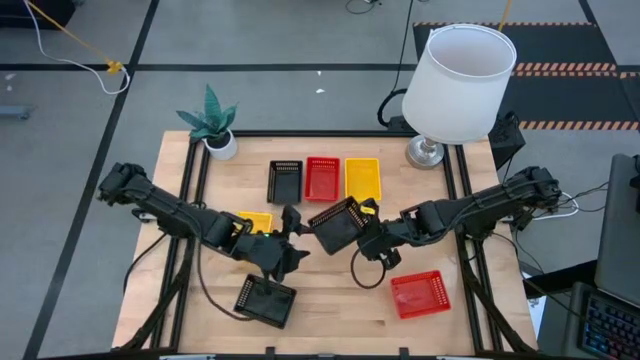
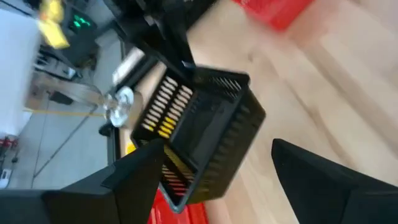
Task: Stack baskets by color
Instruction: Stack the middle right black bin on the top left black bin
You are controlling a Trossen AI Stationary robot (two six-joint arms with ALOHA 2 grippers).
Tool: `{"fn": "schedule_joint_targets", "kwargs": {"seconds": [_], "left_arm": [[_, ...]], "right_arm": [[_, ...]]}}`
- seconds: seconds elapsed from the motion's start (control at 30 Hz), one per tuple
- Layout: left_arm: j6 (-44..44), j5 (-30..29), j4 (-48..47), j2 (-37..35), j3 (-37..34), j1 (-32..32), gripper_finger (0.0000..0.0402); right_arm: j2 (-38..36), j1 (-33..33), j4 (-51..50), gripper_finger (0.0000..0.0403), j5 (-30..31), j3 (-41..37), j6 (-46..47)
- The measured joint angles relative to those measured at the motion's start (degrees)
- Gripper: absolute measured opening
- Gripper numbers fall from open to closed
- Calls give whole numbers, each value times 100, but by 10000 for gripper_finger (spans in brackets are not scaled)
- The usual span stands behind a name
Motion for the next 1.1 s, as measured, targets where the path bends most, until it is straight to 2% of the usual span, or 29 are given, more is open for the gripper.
{"fn": "schedule_joint_targets", "kwargs": {"seconds": [0.13, 0.4, 0.7, 1.1], "left_arm": [[220, 440, 74, 200, 2, 171, 285], [479, 598, 529, 585, 0, 373, 229], [526, 1188, 614, 687, 0, 470, 170], [418, 1227, 558, 687, 0, 515, 123]], "right_arm": [[0, -75, 85, 6, -14, -35, -44], [0, -126, 63, 6, -17, -35, -94], [103, -126, 20, 6, -14, -37, -412], [103, -123, 100, 6, 10, -37, -643]]}}
